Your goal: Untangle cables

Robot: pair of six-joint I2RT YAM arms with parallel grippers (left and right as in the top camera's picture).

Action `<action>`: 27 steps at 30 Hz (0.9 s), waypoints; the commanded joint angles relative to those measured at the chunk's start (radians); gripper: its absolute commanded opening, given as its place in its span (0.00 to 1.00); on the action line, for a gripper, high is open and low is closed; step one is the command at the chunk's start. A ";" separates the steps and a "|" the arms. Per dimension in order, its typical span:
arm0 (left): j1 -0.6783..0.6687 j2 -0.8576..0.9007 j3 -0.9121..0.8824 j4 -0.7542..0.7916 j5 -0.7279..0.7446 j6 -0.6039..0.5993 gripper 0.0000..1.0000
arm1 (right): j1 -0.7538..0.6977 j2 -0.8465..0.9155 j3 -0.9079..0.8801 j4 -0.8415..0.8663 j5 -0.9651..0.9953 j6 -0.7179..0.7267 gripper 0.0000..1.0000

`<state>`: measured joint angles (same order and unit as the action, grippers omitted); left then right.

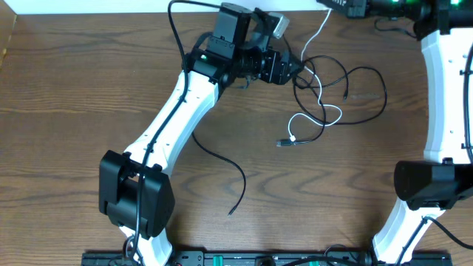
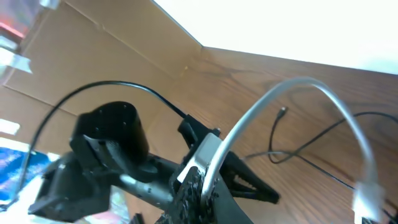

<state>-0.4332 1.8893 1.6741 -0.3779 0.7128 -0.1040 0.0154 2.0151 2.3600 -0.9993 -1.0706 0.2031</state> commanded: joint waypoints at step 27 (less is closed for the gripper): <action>0.099 -0.080 -0.003 0.250 0.063 -0.325 0.07 | -0.121 -0.001 0.026 -0.091 0.362 0.055 0.19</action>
<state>-0.3660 1.9610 1.6627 -0.1043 0.7471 -0.3157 -0.0879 2.0151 2.3680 -1.0622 -0.9115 0.2653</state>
